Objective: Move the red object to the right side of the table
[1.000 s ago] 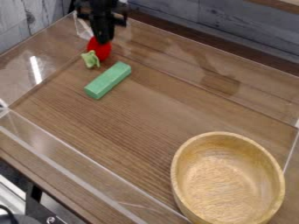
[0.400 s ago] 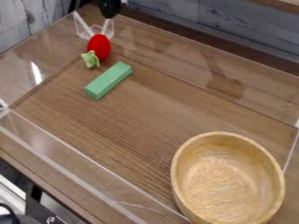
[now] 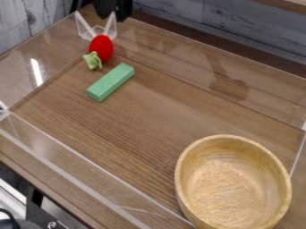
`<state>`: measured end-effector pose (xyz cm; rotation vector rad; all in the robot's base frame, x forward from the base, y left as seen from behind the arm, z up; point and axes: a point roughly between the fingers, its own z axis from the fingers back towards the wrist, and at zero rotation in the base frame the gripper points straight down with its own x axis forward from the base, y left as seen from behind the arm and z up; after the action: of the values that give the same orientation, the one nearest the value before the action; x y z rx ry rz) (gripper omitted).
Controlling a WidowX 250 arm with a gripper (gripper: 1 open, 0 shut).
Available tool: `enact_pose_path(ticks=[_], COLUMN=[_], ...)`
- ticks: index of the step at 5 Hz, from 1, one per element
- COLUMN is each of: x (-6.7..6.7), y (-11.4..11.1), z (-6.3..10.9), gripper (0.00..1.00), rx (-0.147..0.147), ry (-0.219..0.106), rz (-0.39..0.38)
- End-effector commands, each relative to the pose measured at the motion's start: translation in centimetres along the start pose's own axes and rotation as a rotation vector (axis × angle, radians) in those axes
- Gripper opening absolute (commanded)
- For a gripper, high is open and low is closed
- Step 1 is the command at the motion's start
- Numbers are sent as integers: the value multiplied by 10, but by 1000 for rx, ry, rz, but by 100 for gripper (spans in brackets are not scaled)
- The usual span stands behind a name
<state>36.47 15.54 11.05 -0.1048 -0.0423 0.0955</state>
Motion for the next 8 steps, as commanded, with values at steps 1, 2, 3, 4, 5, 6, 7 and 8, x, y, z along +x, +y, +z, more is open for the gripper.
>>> enact_pose_path(ticks=[1, 2, 3, 4, 5, 6, 7, 8], x=[9, 10, 11, 12, 13, 12, 12, 10], y=[11, 19, 30, 40, 48, 52, 54, 56], z=[19, 12, 4, -6, -15, -24, -32, -40], gripper=[0, 100, 100, 100, 100, 100, 100, 100], rx=[36, 44, 53, 64, 74, 79, 84, 88], ry=[-65, -58, -51, -37, -27, -16, -7, 2], rz=[-1, 6, 8, 12, 16, 17, 19, 21])
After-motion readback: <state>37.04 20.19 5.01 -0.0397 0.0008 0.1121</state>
